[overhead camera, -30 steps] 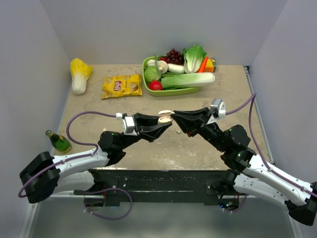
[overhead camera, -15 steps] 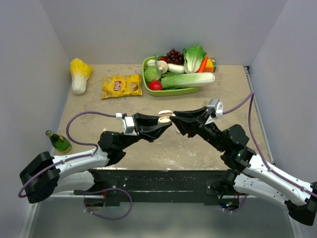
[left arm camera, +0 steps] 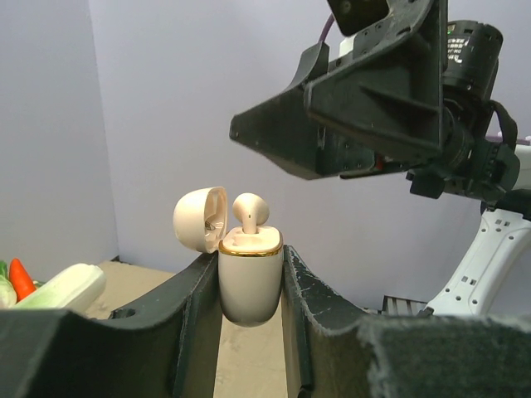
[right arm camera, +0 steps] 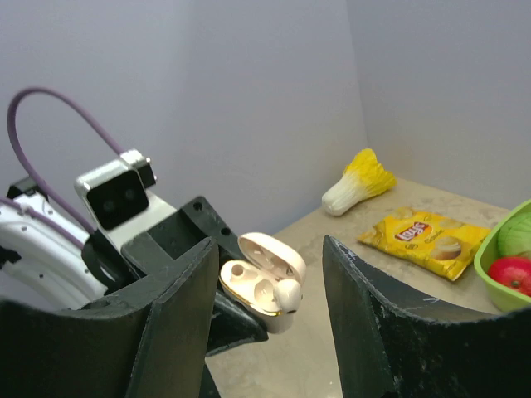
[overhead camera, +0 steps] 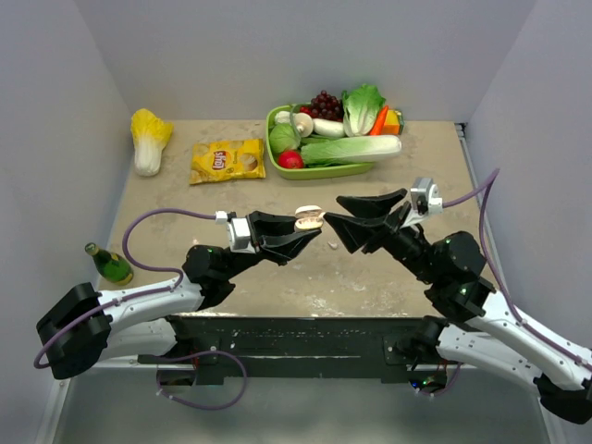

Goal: Insert the wireless bluetooth earbuds into the charging case
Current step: Place the earbud in the charging case.

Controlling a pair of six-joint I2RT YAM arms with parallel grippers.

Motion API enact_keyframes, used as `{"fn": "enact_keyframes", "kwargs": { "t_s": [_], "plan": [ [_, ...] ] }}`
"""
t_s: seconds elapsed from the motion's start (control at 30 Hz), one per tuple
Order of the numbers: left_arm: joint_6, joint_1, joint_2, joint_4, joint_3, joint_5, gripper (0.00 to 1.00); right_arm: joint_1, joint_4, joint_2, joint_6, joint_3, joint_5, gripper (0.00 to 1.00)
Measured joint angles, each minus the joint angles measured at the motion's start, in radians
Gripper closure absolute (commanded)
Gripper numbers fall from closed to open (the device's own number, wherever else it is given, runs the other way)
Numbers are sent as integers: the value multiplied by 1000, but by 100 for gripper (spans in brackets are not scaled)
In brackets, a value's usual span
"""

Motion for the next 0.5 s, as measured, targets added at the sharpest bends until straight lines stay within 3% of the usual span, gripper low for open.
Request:
{"fn": "enact_keyframes", "kwargs": {
  "t_s": [0.3, 0.5],
  "plan": [
    [5, 0, -20, 0, 0, 0, 100, 0, -226, 29, 27, 148, 209, 45],
    [30, 0, -51, 7, -8, -1, 100, 0, -376, 83, 35, 154, 271, 45]
  ]
}}
